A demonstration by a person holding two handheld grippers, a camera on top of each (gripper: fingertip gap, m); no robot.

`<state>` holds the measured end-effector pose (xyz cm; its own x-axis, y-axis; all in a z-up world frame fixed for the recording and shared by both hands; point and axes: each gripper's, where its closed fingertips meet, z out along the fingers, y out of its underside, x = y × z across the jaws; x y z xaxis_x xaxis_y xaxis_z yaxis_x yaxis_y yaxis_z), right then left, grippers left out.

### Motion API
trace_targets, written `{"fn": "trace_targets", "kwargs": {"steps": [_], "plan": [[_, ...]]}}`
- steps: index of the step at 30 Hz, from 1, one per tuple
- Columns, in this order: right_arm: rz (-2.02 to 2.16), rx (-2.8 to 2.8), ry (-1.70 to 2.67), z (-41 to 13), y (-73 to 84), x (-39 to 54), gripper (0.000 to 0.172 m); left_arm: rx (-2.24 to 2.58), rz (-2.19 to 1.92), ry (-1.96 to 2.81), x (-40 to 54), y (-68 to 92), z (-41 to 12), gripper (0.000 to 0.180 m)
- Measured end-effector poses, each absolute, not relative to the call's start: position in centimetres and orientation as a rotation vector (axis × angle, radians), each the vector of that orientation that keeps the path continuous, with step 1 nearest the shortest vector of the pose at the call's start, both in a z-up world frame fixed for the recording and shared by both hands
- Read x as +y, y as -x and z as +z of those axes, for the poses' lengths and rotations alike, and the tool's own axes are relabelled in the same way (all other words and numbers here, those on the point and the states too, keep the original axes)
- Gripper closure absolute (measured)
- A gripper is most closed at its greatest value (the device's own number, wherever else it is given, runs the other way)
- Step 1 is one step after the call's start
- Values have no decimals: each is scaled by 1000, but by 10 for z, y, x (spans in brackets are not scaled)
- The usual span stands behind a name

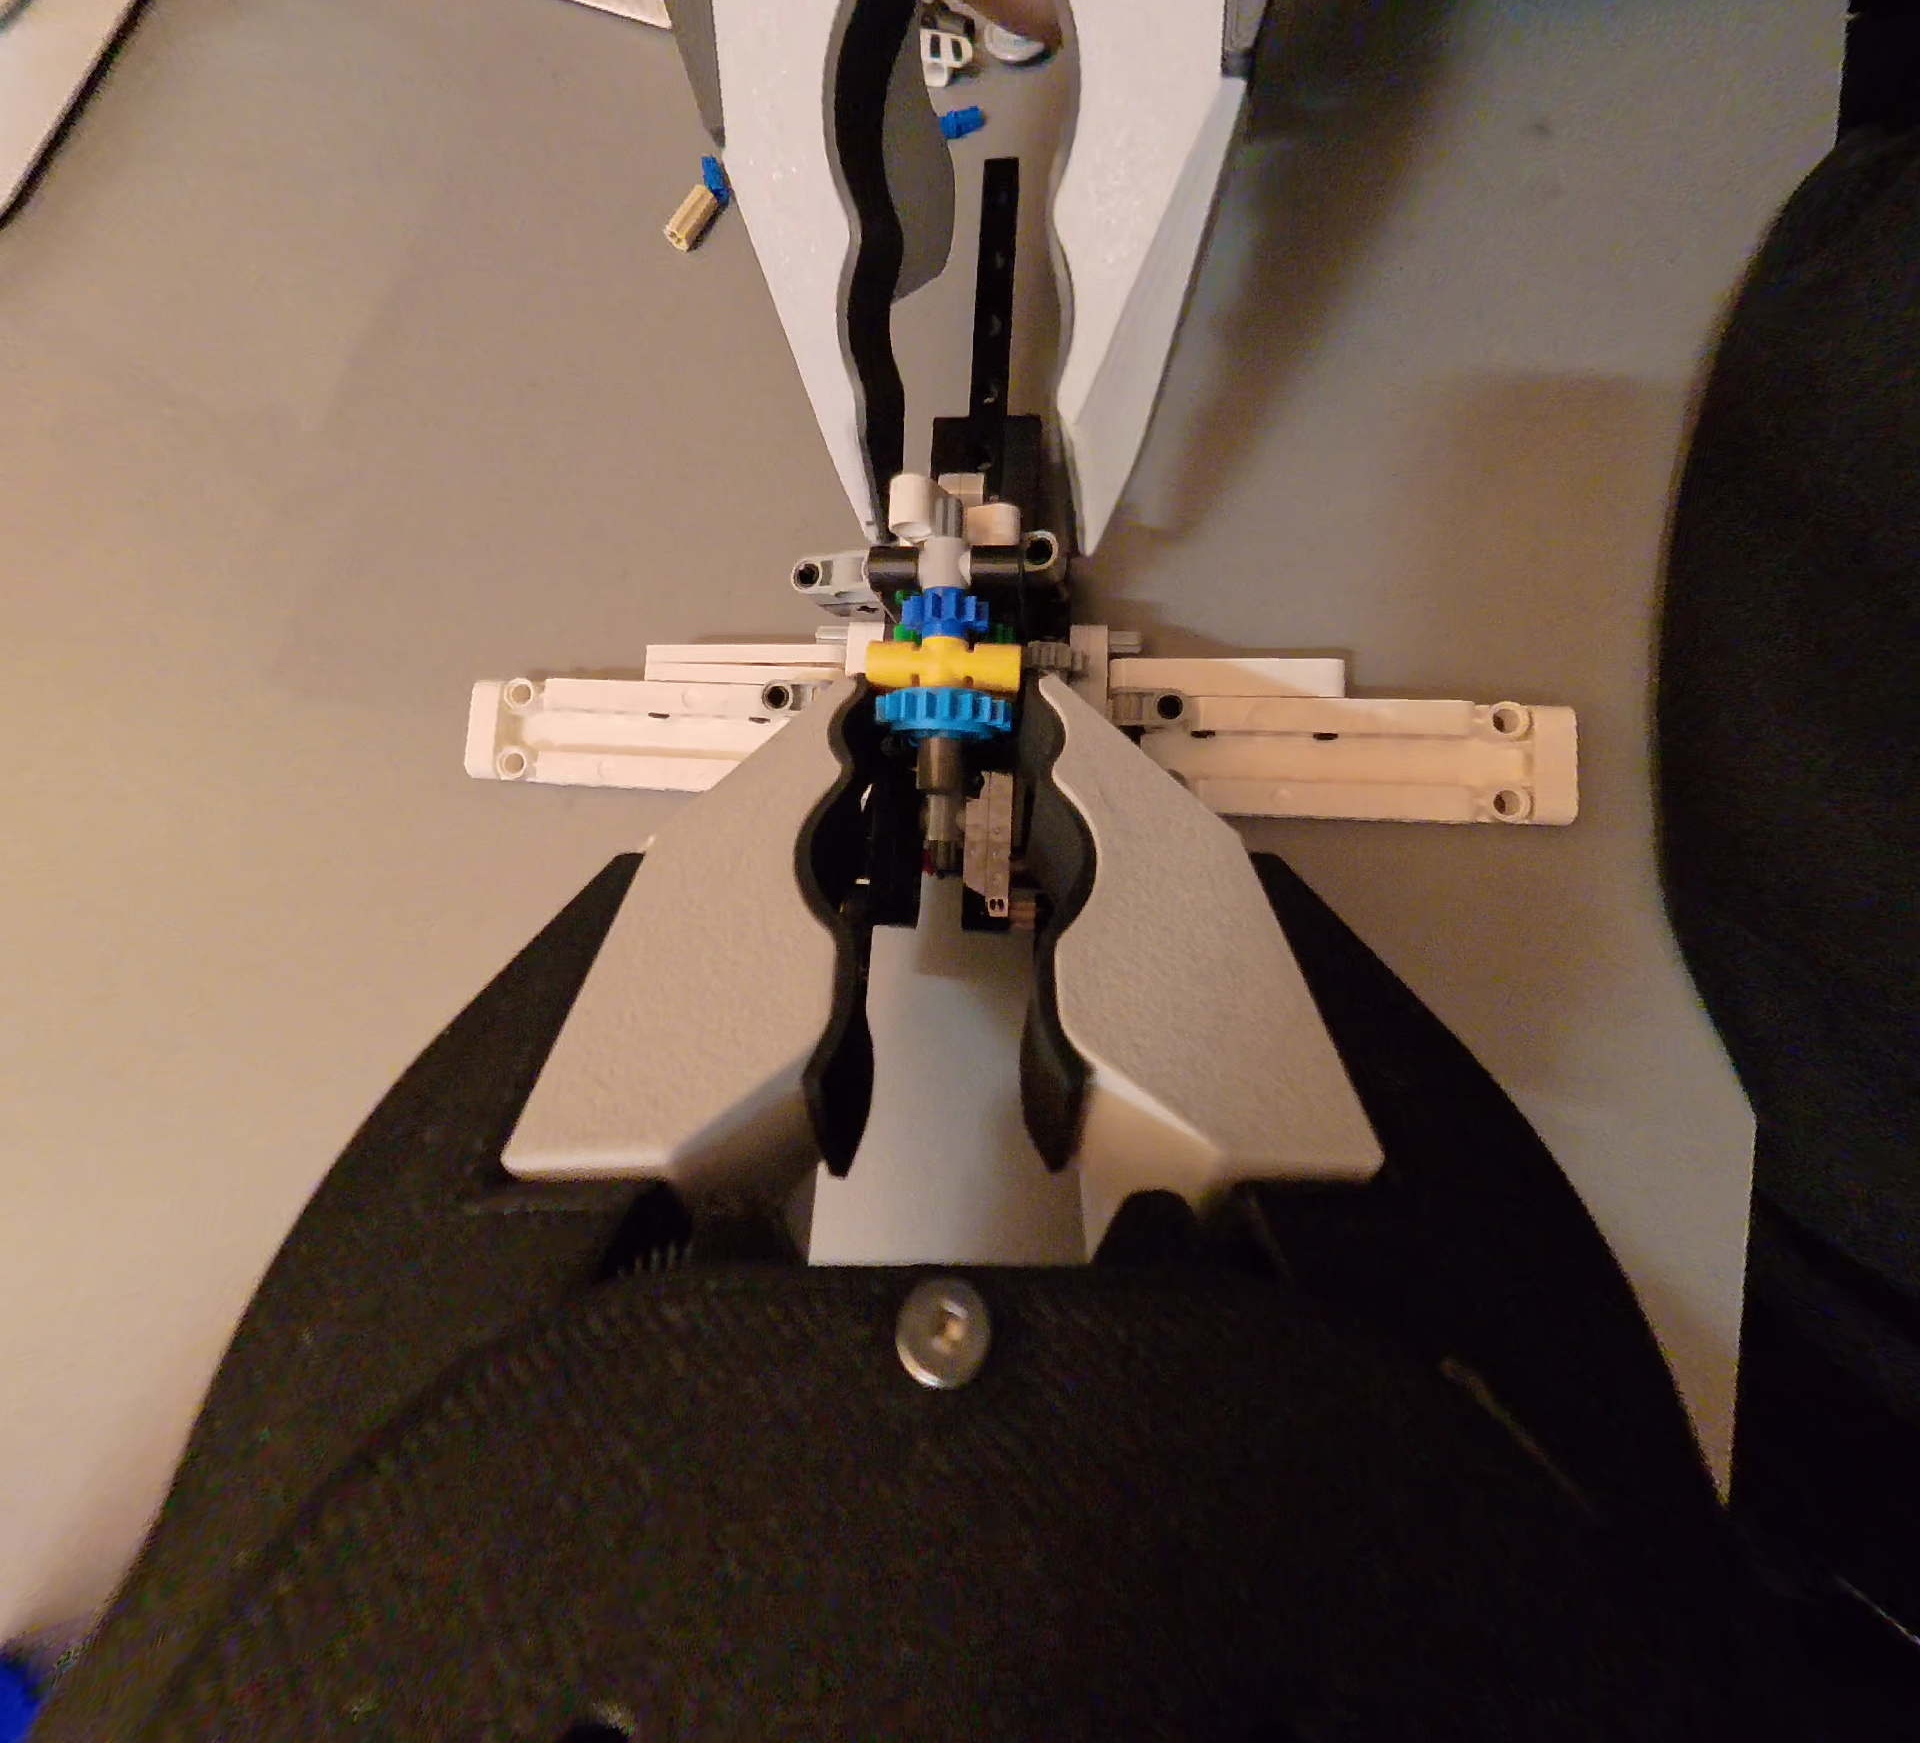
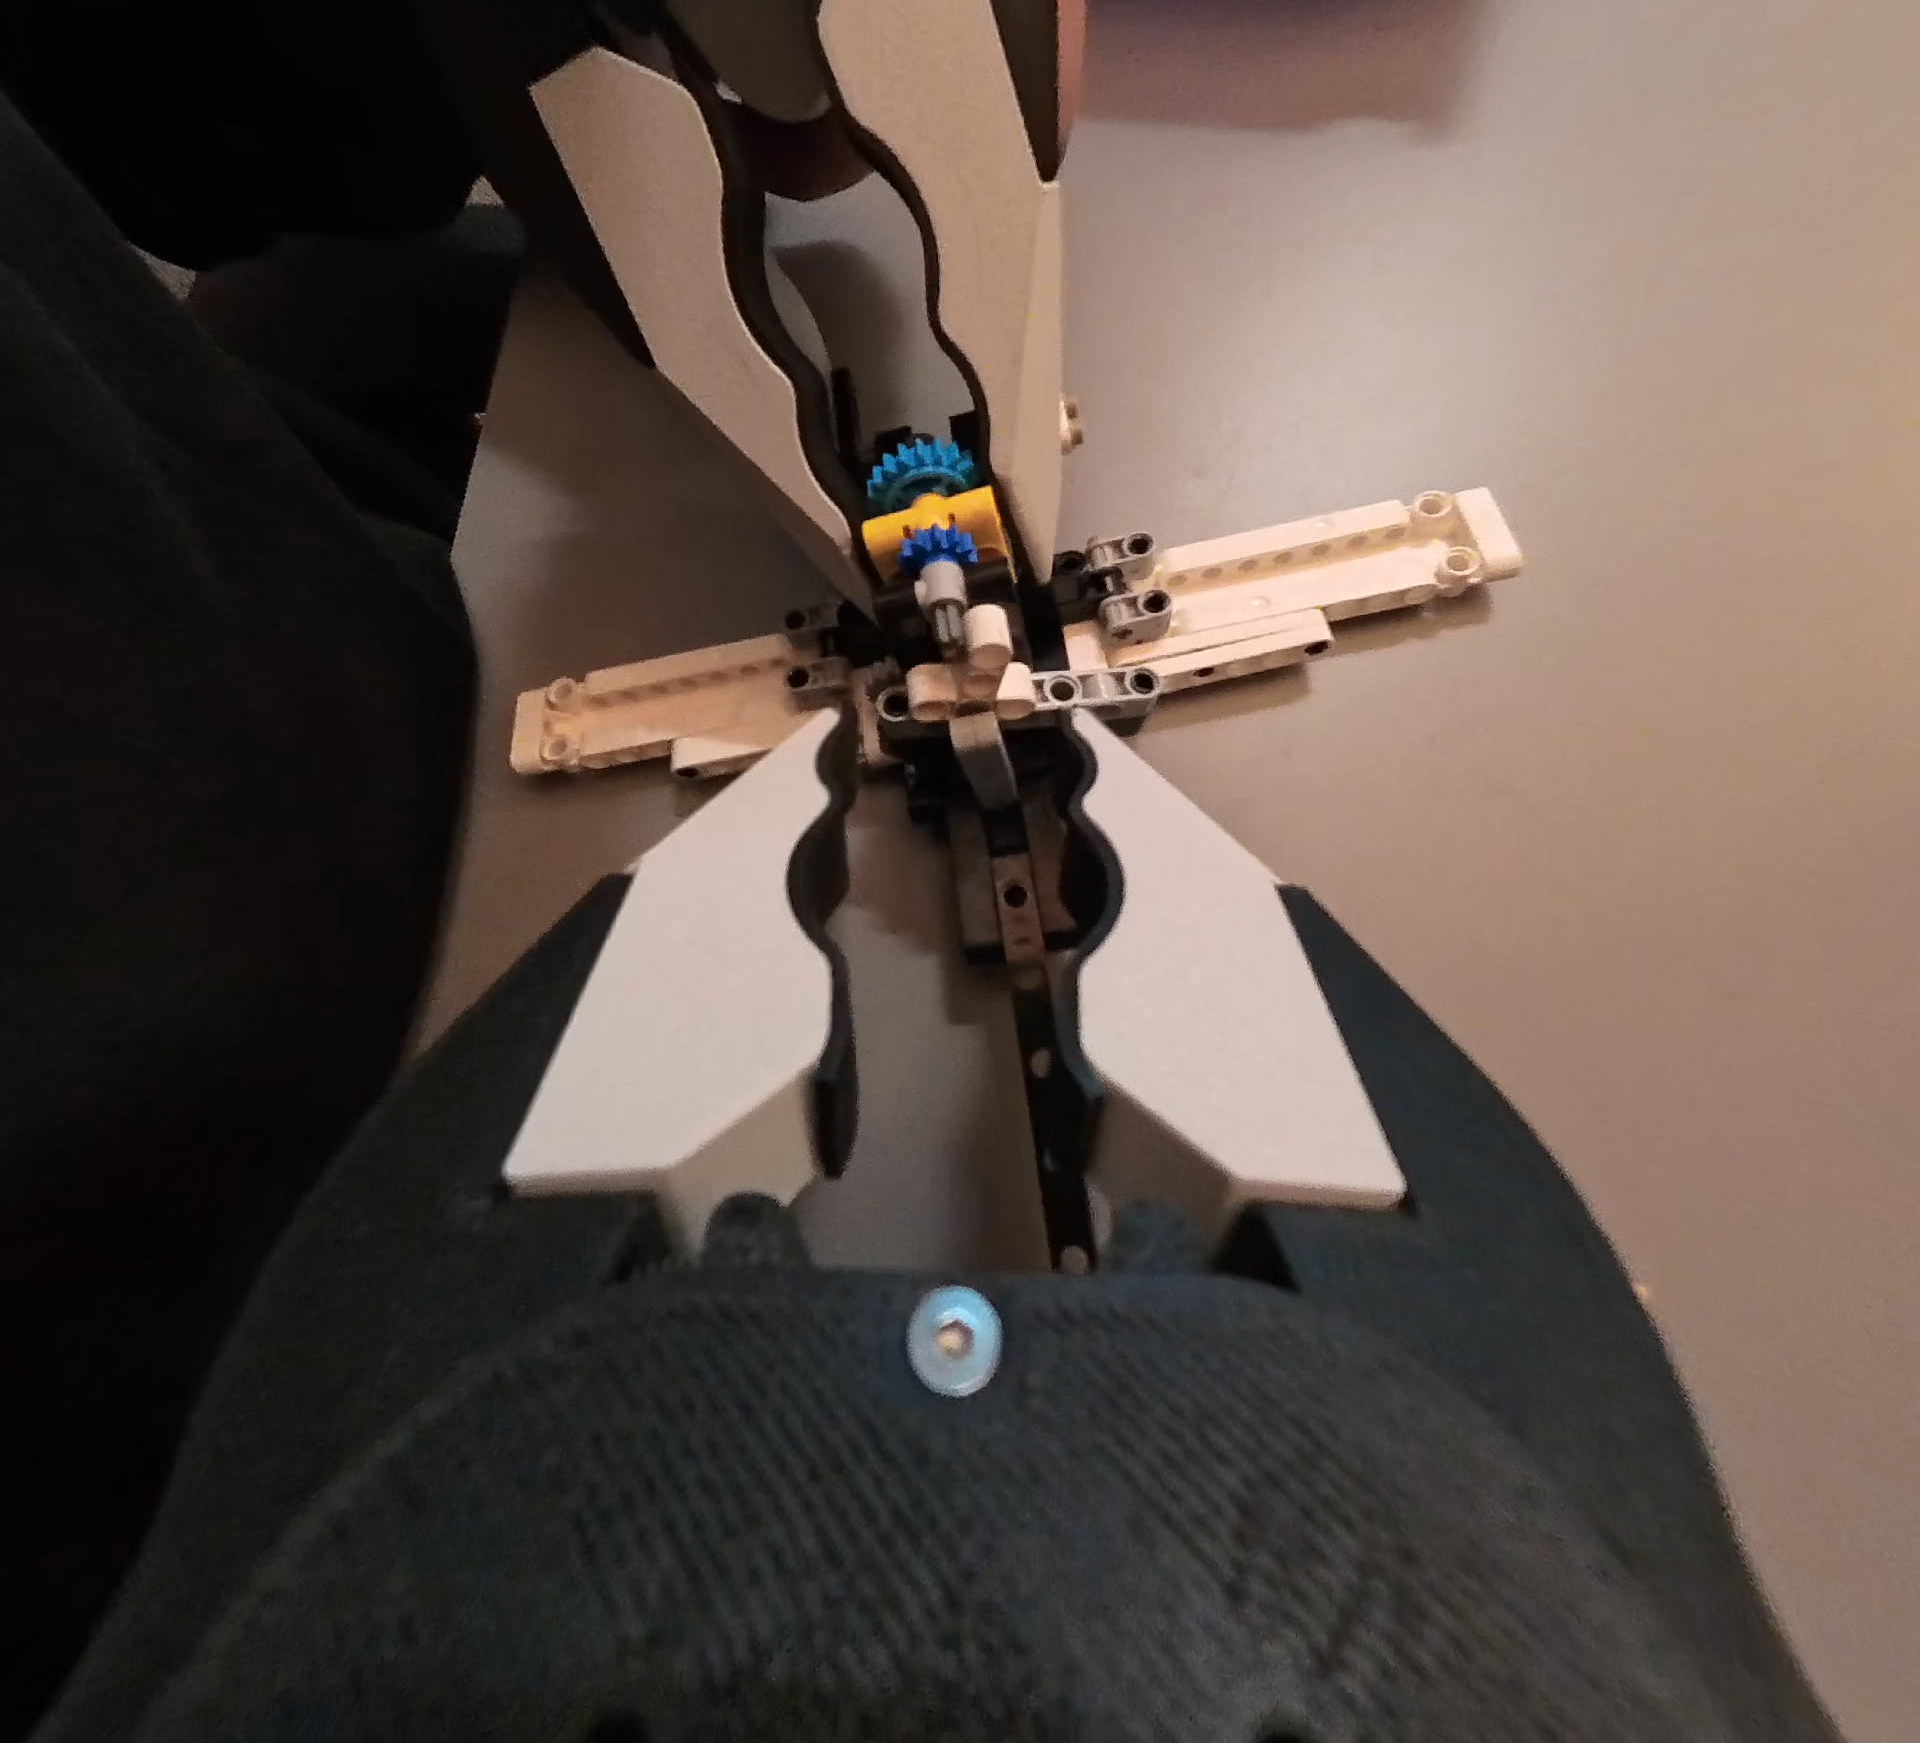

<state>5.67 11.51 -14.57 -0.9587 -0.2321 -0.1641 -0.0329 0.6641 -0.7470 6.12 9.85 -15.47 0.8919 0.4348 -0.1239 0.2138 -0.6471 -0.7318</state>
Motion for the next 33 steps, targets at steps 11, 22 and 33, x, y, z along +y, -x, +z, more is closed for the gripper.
{"fn": "trace_targets", "kwargs": {"steps": [11, 22, 33], "plan": [[-1226, 2538, 166, -138, -56, 116, 143, -455, 357, 2286, 100, -62, -155, 153], [-1171, 2527, 163, -142, -58, 113, 149, -455, 356, 2271, 102, -64, -156, 153], [-1246, 2553, 139, -140, -57, 116, 150, -518, 286, 2205, 102, -65, -157, 153]]}}
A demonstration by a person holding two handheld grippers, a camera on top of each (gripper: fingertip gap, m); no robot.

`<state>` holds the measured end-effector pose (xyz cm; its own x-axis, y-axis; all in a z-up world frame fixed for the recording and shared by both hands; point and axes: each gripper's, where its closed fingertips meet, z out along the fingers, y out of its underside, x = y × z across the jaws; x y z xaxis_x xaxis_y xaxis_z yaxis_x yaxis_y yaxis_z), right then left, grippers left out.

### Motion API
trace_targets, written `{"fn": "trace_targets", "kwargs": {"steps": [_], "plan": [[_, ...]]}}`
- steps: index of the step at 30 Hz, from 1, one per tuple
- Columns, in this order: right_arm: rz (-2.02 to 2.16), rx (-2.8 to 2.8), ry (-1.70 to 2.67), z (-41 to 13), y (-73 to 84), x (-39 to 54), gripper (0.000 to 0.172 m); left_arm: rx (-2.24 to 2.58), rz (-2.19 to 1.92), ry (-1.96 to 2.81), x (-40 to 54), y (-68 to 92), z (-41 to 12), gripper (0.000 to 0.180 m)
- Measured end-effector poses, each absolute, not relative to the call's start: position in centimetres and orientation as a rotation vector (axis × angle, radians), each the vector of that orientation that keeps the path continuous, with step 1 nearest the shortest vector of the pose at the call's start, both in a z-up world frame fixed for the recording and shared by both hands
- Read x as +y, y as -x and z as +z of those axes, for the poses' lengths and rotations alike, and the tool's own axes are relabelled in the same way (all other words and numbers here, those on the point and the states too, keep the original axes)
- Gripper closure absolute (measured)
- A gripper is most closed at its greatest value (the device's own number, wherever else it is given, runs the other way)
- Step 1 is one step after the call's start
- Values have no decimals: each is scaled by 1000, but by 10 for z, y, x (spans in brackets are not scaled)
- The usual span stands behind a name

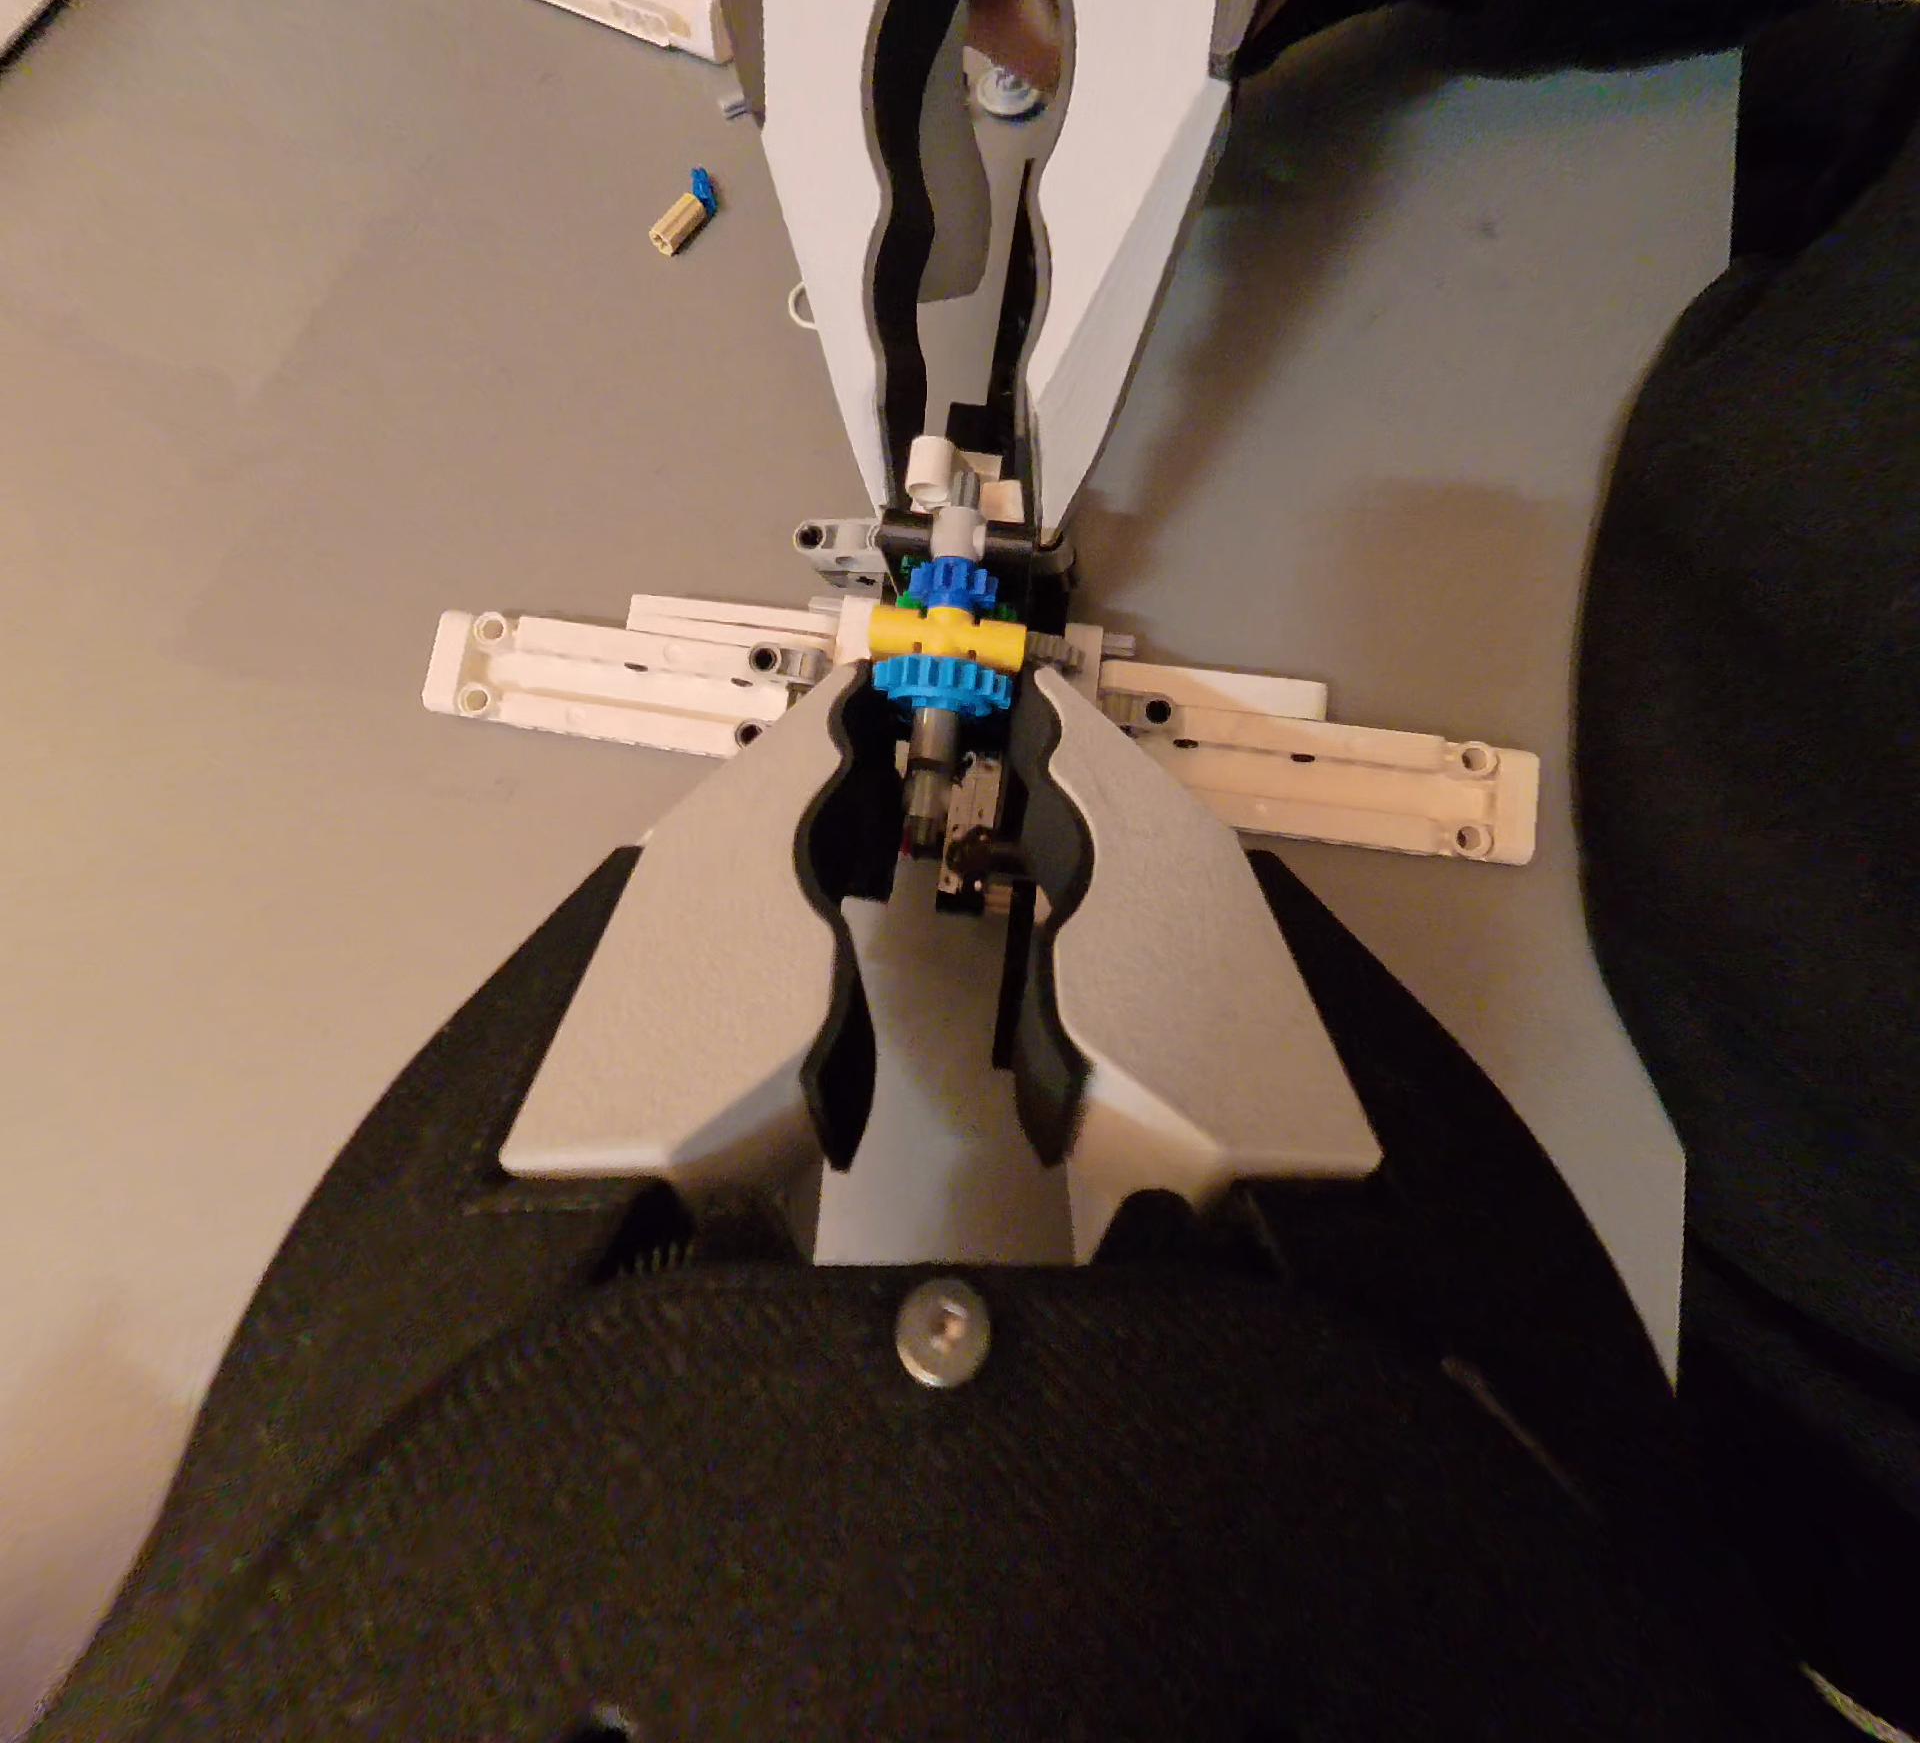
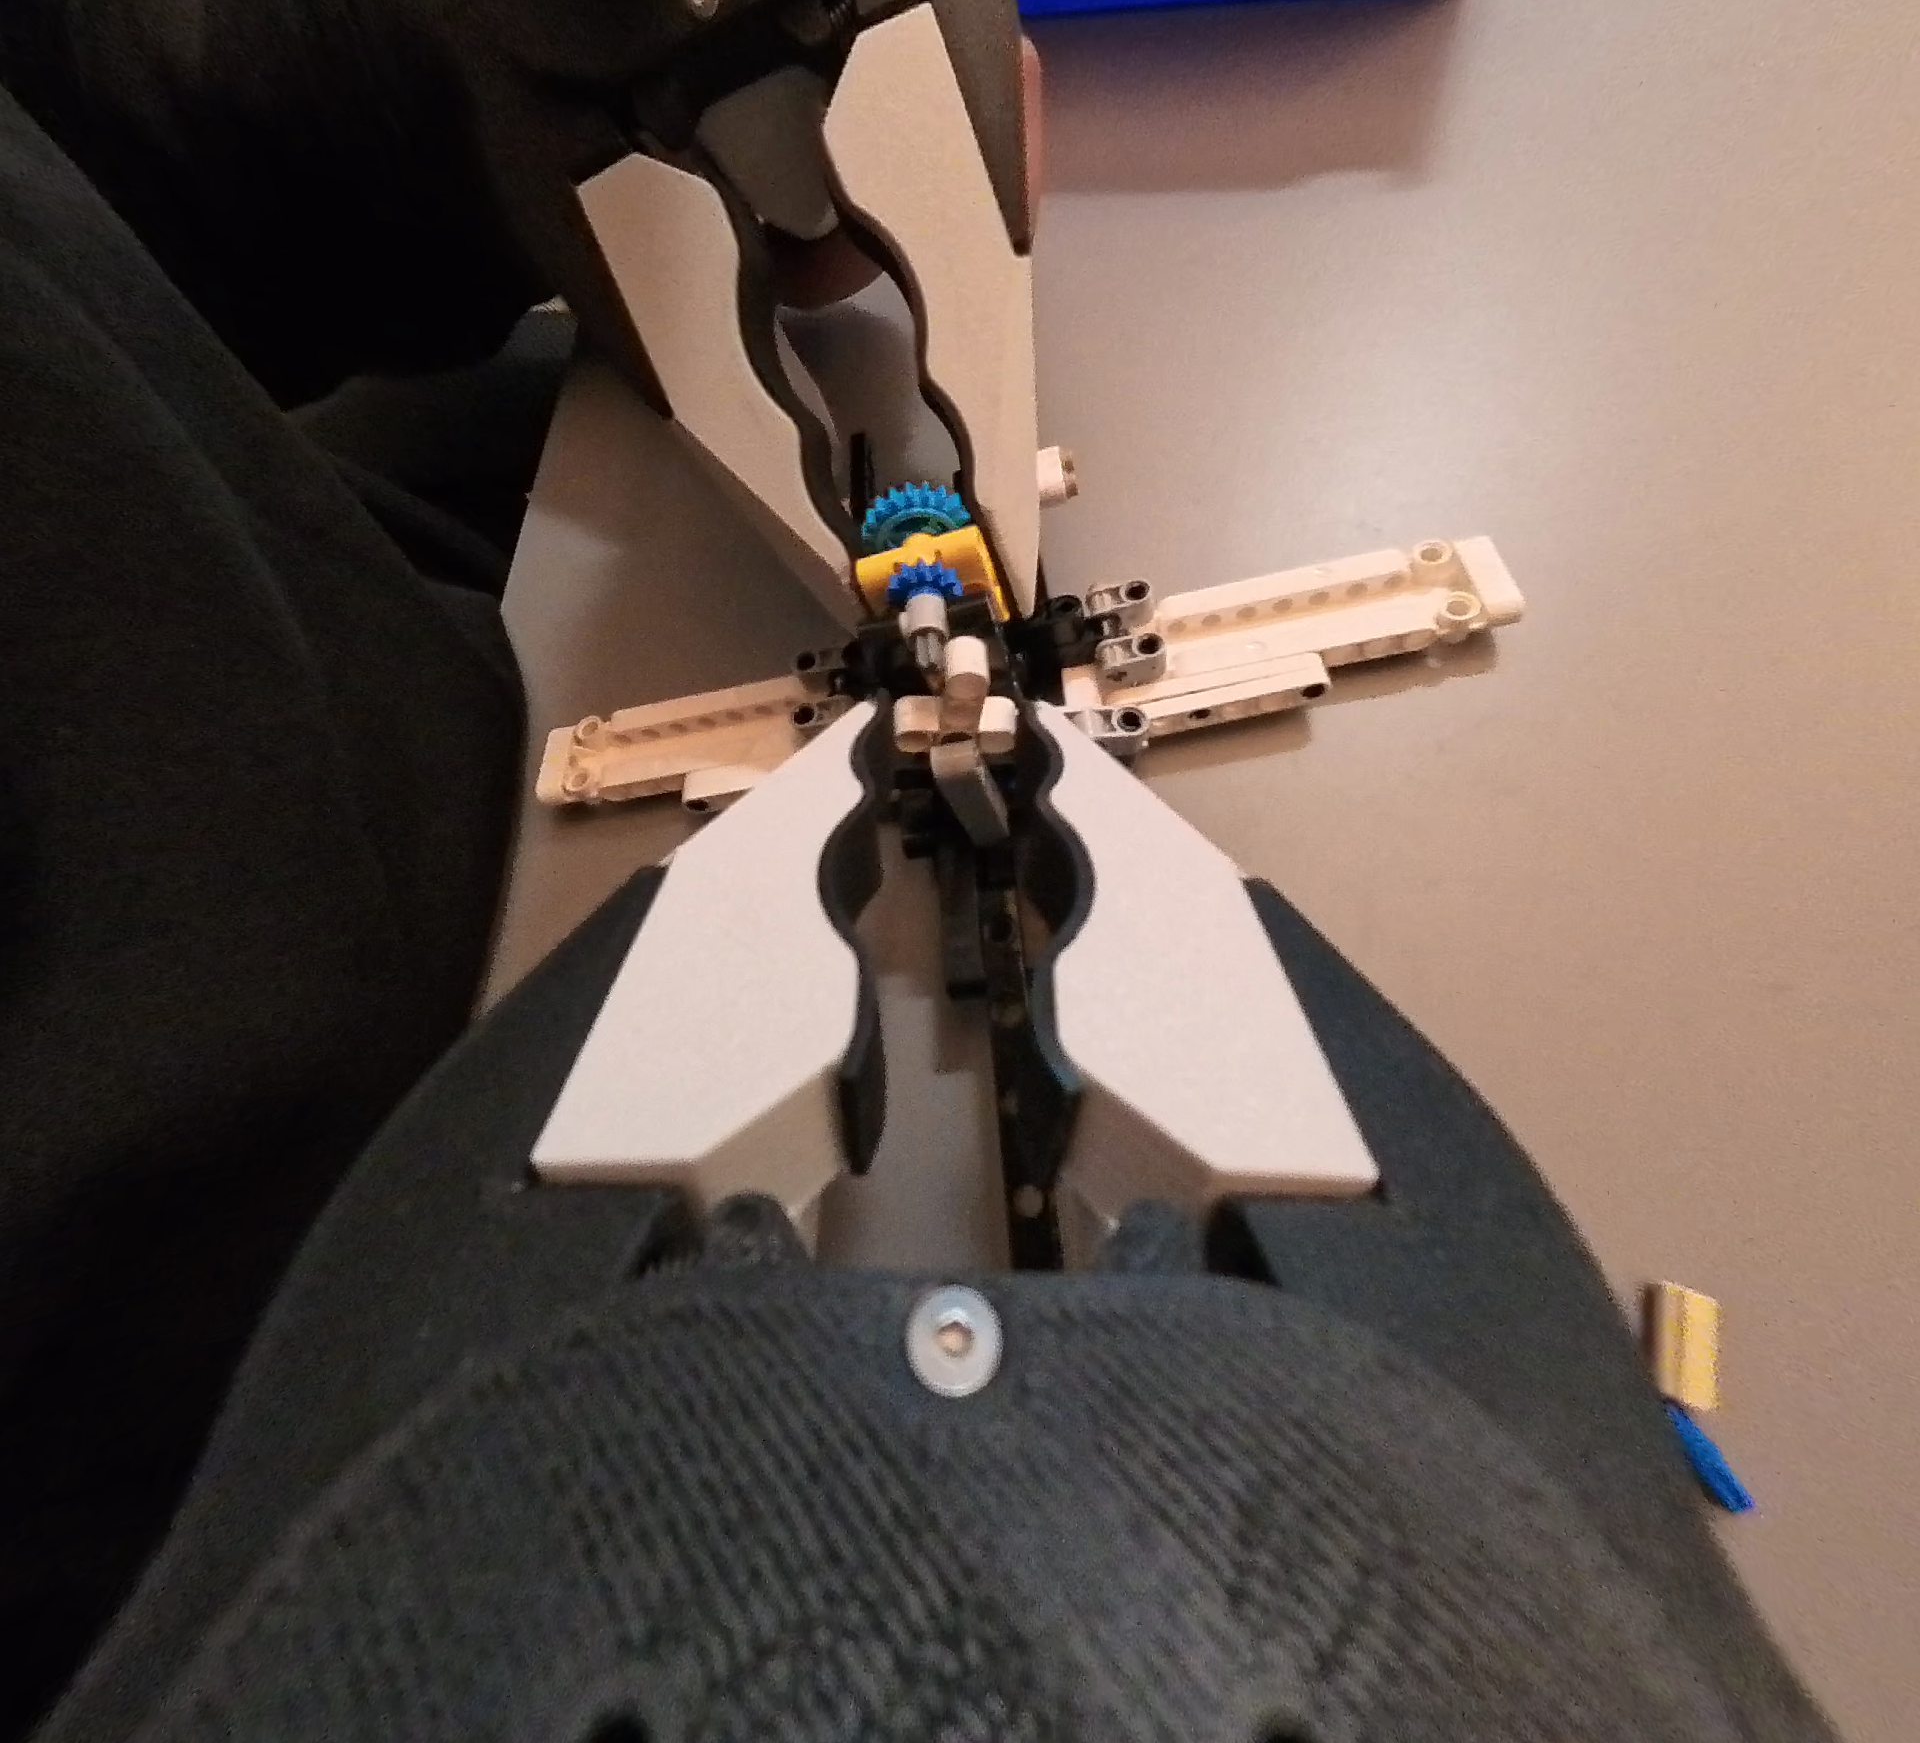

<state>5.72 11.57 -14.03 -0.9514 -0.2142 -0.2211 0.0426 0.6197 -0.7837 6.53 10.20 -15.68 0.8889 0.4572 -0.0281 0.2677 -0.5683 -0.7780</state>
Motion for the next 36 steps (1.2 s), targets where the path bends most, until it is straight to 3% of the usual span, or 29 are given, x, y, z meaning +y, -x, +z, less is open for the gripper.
{"fn": "trace_targets", "kwargs": {"steps": [9, 23, 36], "plan": [[-1249, 2644, 155, -140, -54, 117, 150, -520, 279, 2203, 105, -62, -156, 154], [-1273, 2618, 84, -145, -62, 123, 134, -525, 287, 2228, 105, -62, -156, 154], [-1261, 2639, 86, -149, -60, 123, 147, -532, 285, 2226, 104, -62, -155, 154]]}}
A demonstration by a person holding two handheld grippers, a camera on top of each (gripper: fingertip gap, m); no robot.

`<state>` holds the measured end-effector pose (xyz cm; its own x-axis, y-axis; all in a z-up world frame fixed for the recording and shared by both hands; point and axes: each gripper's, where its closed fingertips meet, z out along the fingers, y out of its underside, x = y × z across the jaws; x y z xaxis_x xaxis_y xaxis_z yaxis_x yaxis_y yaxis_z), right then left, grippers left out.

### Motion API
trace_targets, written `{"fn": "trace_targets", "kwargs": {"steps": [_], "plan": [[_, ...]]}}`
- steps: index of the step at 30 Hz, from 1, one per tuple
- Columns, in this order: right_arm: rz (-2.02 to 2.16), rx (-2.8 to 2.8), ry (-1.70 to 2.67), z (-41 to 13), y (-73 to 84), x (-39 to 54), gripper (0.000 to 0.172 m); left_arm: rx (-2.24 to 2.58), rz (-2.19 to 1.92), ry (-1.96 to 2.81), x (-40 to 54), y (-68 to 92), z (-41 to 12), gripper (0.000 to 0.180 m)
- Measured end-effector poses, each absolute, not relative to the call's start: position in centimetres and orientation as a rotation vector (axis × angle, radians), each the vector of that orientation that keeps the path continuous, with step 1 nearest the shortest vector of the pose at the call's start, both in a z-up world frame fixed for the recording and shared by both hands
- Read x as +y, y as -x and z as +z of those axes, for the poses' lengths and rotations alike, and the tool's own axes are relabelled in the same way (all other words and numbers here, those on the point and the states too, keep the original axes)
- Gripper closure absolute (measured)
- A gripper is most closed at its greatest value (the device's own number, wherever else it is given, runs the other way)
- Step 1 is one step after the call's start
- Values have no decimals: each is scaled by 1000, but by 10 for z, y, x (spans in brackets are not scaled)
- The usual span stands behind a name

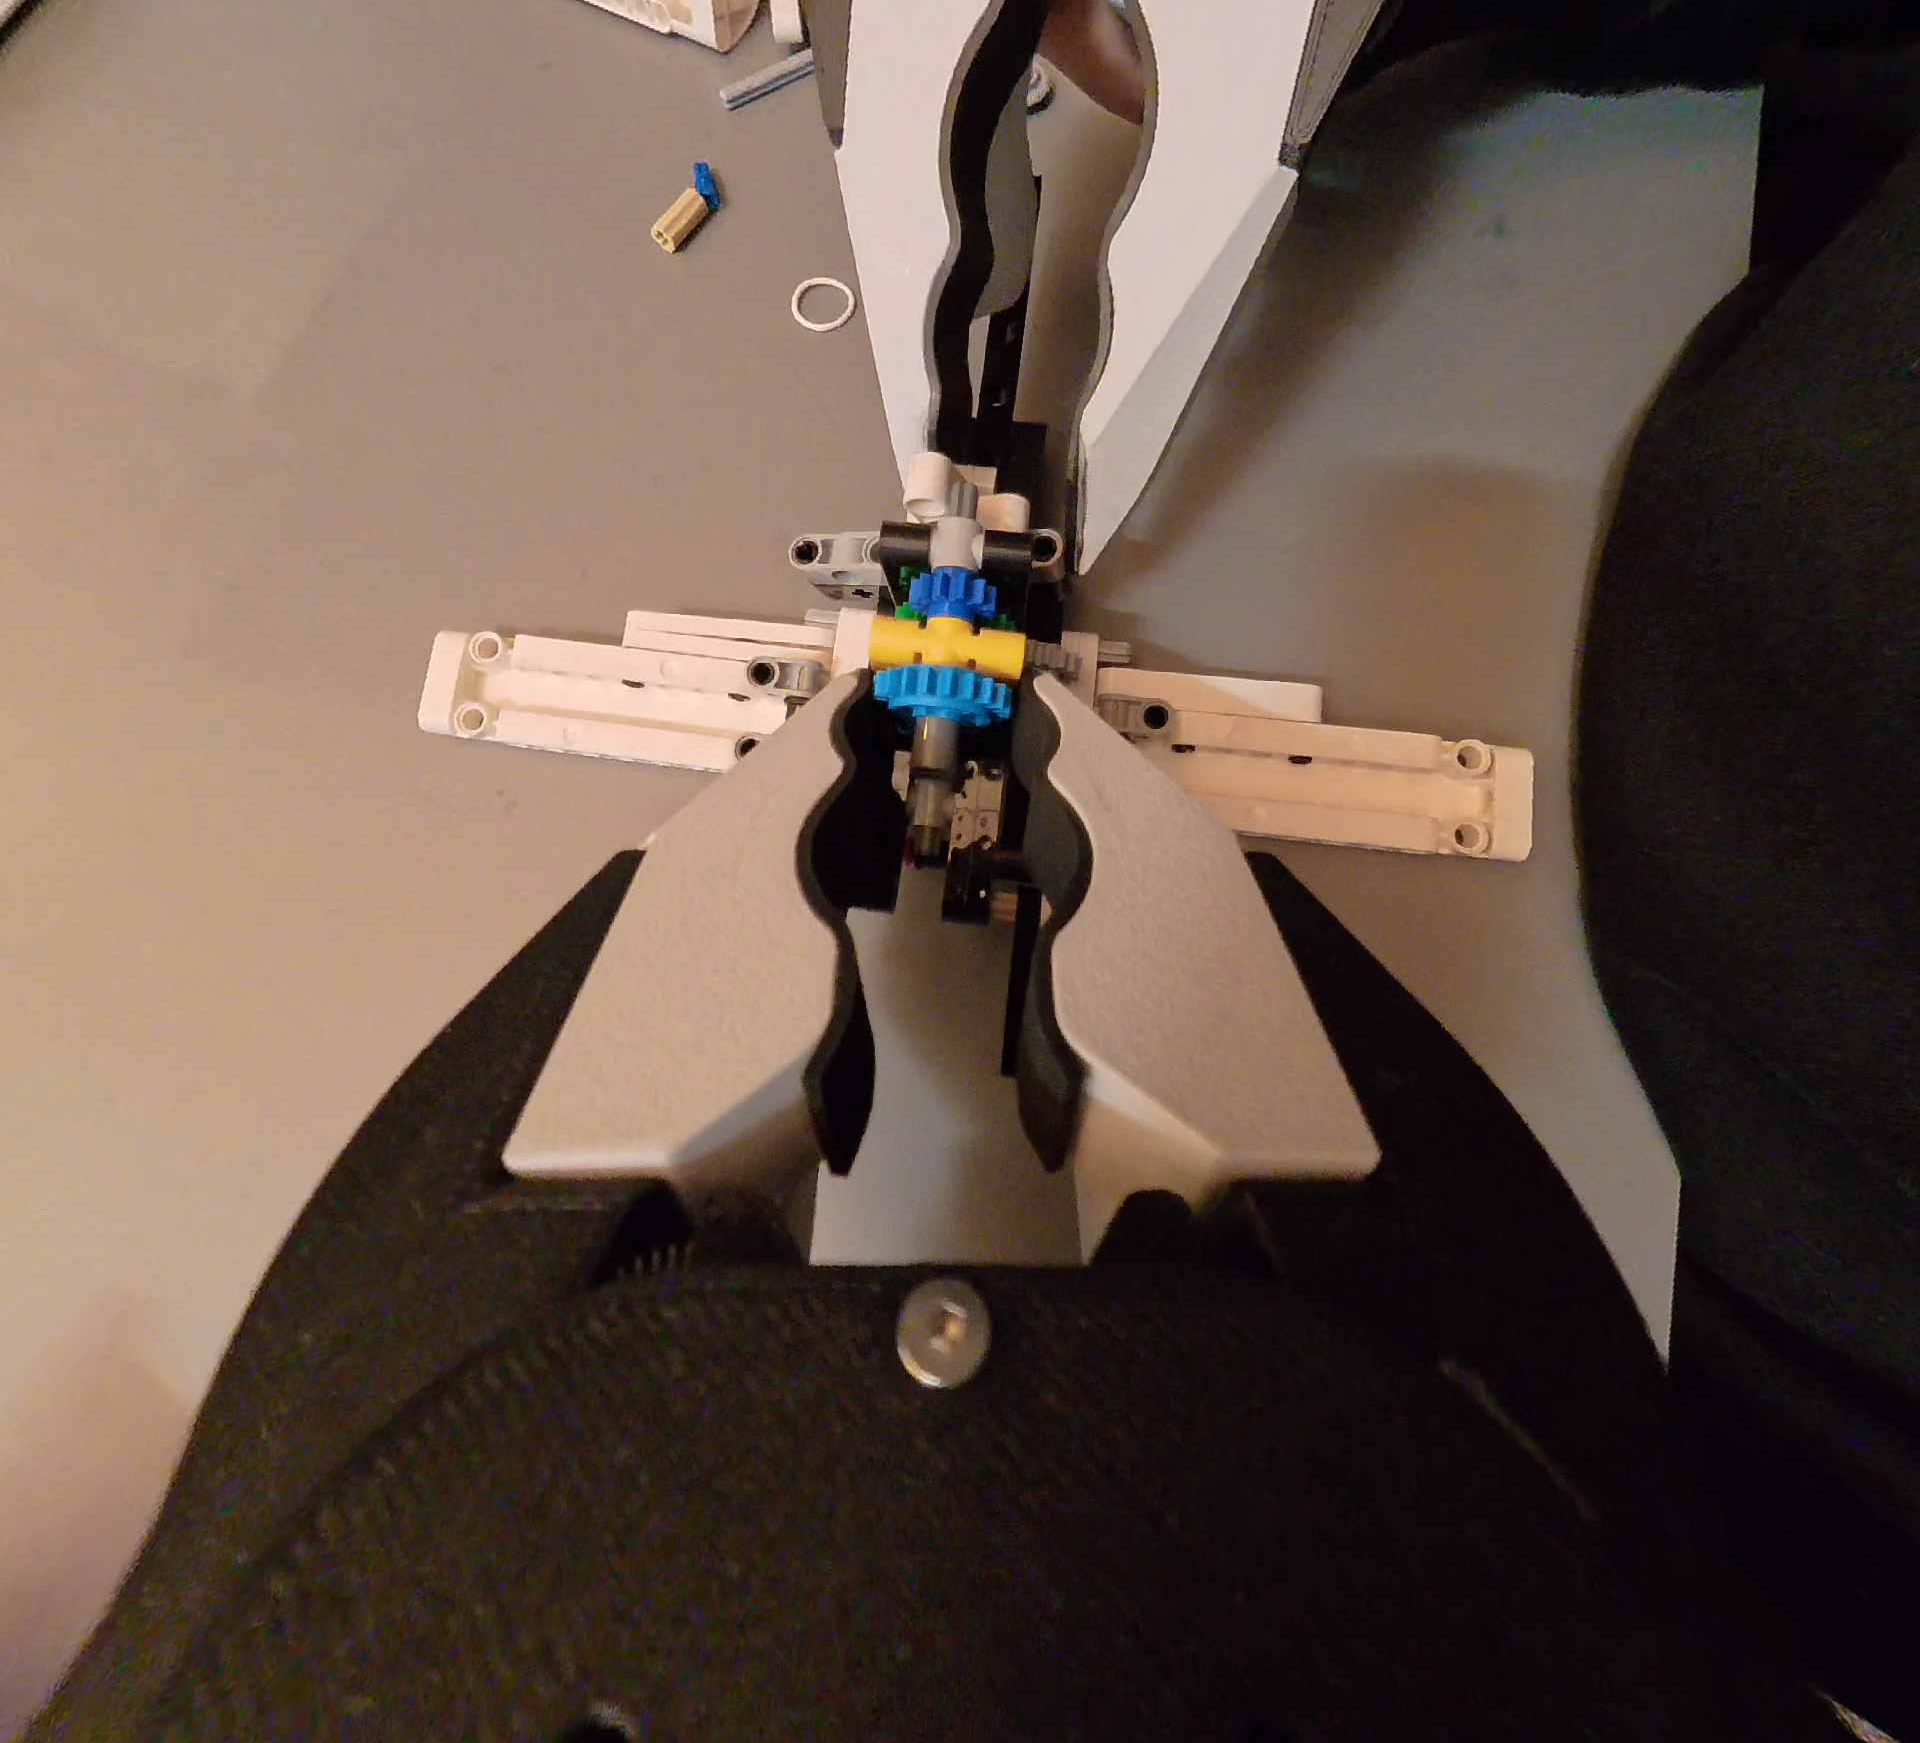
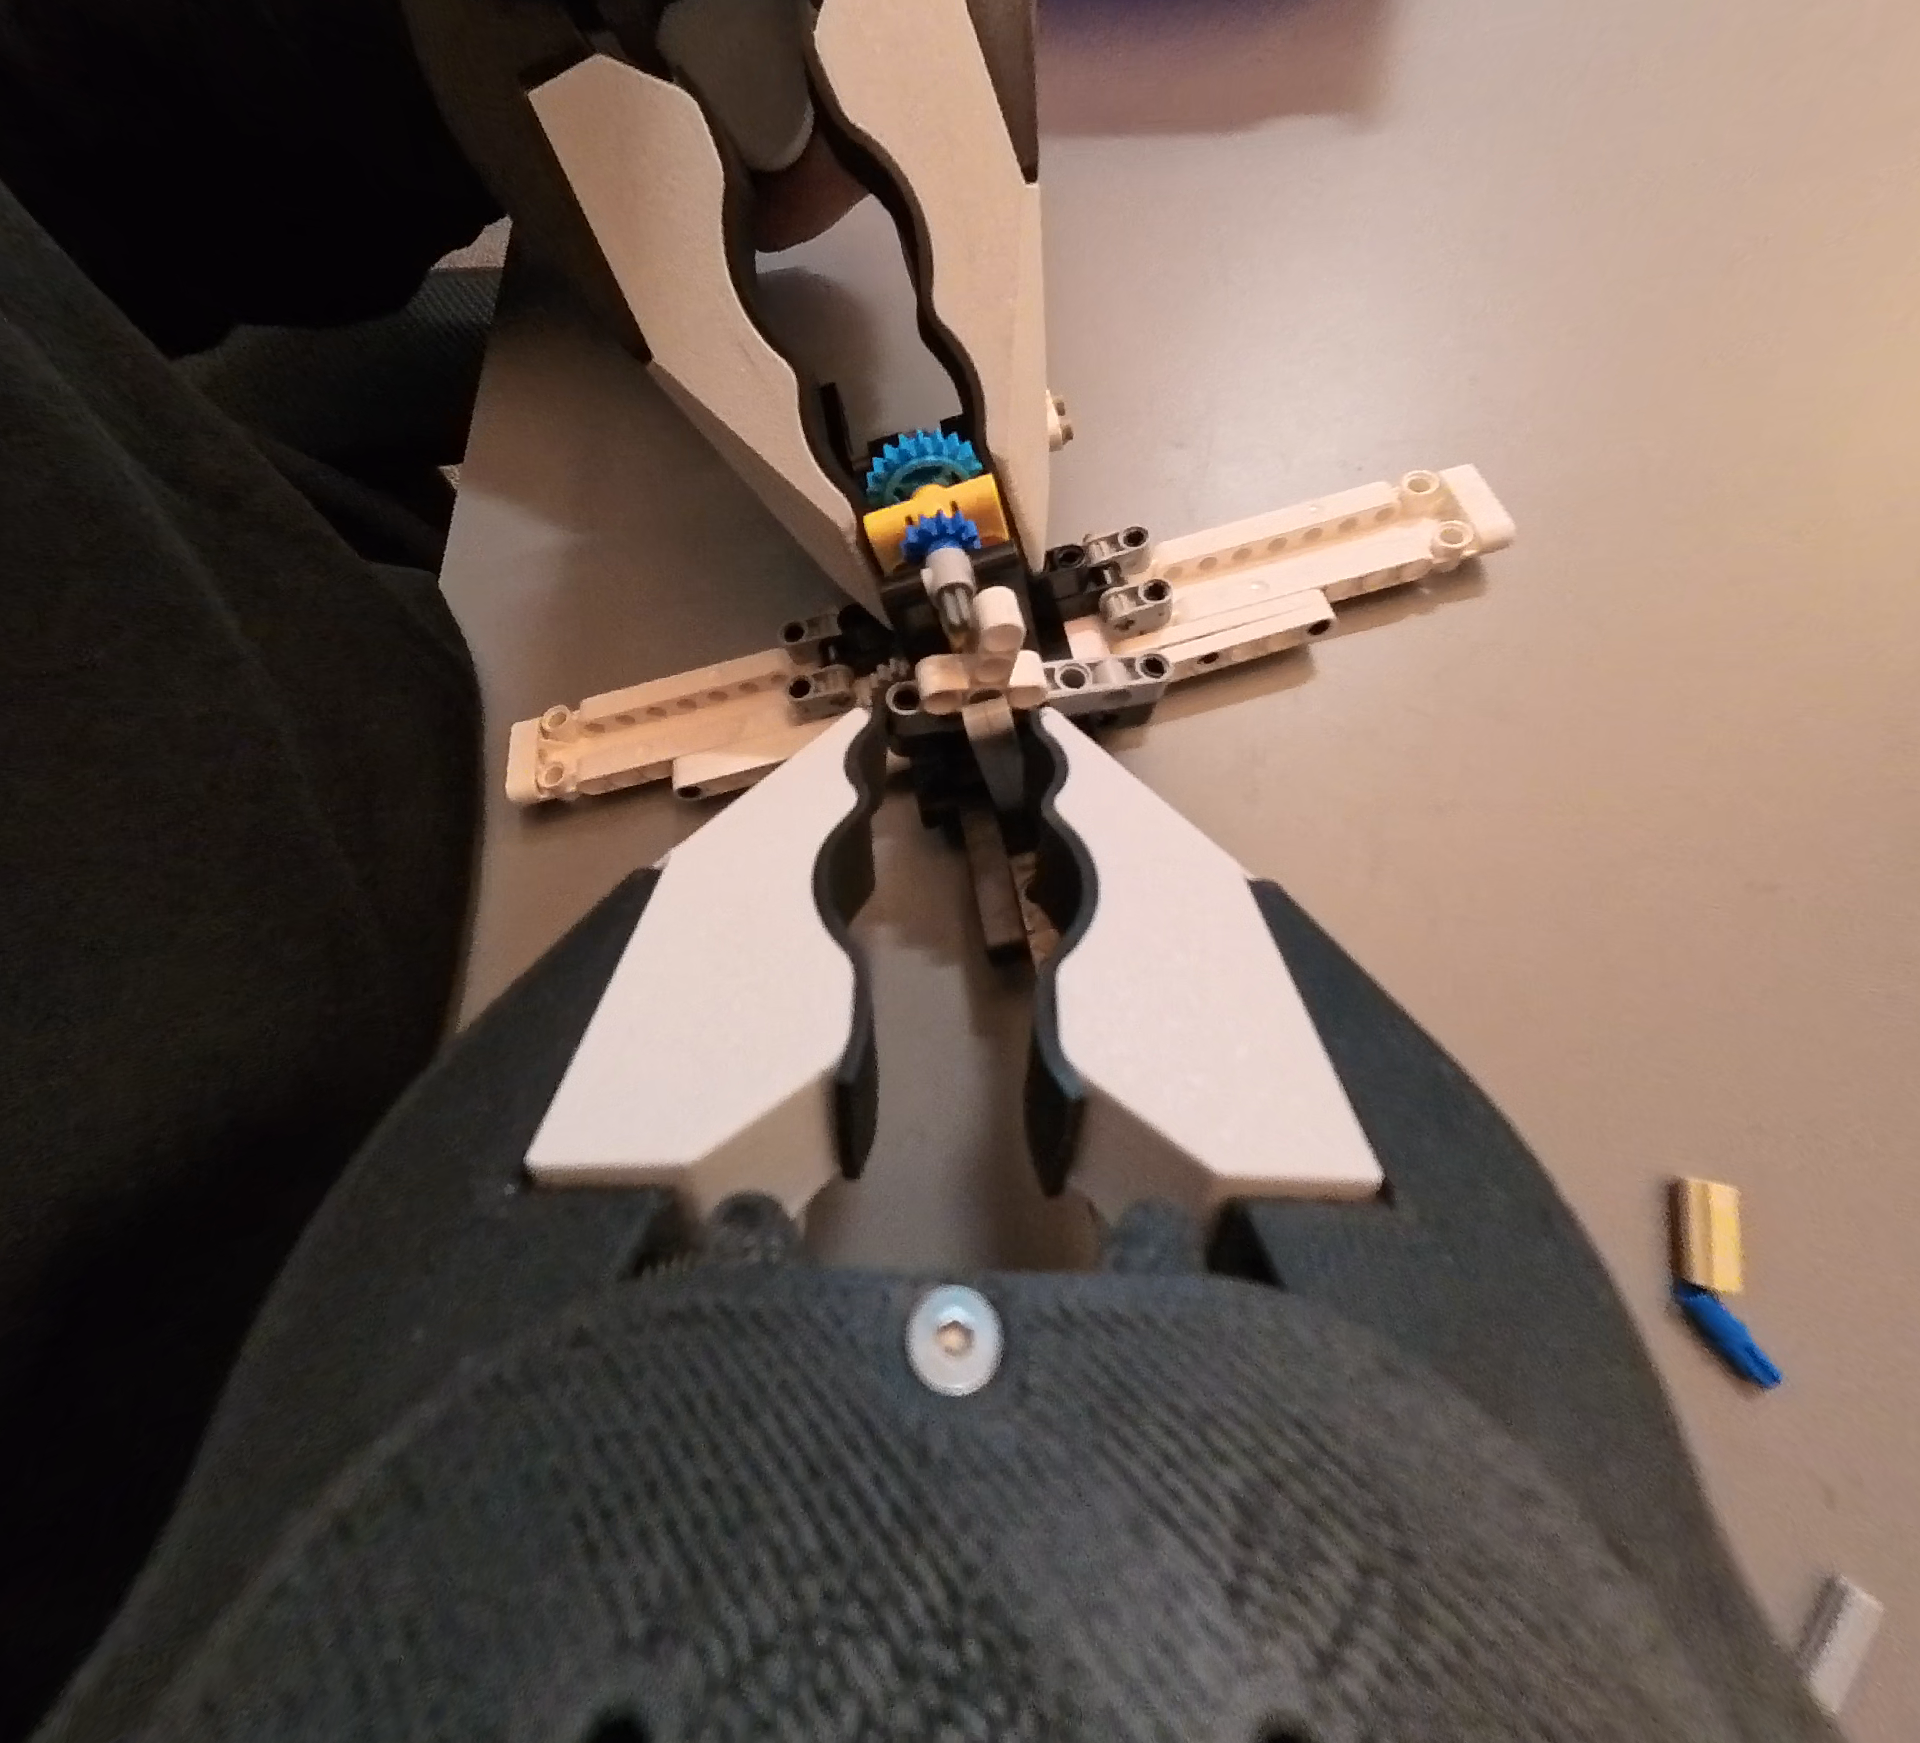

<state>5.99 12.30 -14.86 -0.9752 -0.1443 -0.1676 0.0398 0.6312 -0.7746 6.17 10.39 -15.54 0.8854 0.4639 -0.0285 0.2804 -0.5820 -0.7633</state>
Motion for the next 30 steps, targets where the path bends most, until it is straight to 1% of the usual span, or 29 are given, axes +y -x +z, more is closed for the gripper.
{"fn": "trace_targets", "kwargs": {"steps": [8, 9, 17, 20, 24, 27, 30], "plan": [[-1304, 2688, 84, -148, -58, 122, 151, -566, 247, 2207, 104, -63, -155, 155], [-1325, 2700, 88, -148, -57, 122, 160, -570, 245, 2205, 104, -63, -155, 154], [-1356, 2736, 73, -148, -57, 120, 160, -543, 267, 2222, 102, -63, -155, 154], [-1336, 2690, 23, -148, -59, 121, 156, -514, 285, 2234, 102, -63, -155, 154], [-1296, 2693, 136, -146, -63, 127, 133, -472, 251, 2250, 101, -67, -155, 154], [-1313, 2759, 247, -142, -49, 135, 132, -376, 185, 2277, 101, -75, -154, 154], [-1279, 2690, 361, -141, -45, 137, 133, -249, 41, 2313, 102, -86, -154, 154]]}}
